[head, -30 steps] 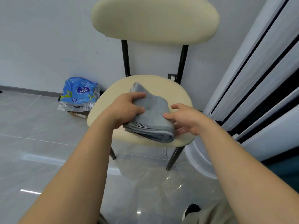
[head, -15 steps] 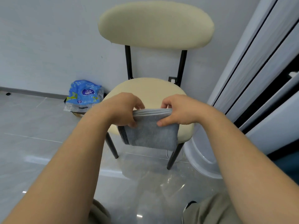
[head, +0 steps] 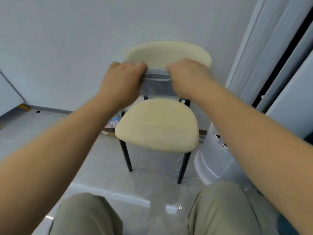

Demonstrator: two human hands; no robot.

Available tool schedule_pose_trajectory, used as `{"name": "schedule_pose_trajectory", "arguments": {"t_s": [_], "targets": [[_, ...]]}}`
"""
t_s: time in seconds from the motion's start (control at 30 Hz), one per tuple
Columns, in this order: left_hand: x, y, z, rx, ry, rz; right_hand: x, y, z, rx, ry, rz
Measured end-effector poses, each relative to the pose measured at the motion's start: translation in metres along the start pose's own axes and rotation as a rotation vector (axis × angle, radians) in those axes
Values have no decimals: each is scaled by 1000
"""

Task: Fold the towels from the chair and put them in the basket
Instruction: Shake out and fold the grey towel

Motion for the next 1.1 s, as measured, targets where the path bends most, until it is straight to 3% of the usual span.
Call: {"name": "schedule_pose_trajectory", "arguments": {"t_s": [0.03,0.07,0.13,0.17,0.33,0.5,0.8,1.1], "targets": [[-2,7,5,-16,31,24,8,7,6,-83,-23,51],[-13,33,14,167,117,82,25,37,13,121,-127,44],[-33,99,49,862,236,151,51,118,48,874,-231,-38],[-30,119,51,984,232,170,48,138,51,1044,-216,-56],[43,118,-1,831,79,326,18,130,-41,927,-172,-142],[128,38,-41,788,-105,413,41,43,-138,916,-180,-192],[281,-221,-19,876,-249,363,165,-189,-233,1045,-298,-435],[412,-314,29,894,-280,252,305,-264,-291,887,-562,-317]]}}
Point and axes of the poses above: each hand's wrist, its own z-axis away from the middle knuckle, its own y-axis out of the palm, x = y × z, the point moved 6 cm from there along -z, towards the middle knuckle, and after that the axes turned 2 degrees about x, right-handed, at the moved point
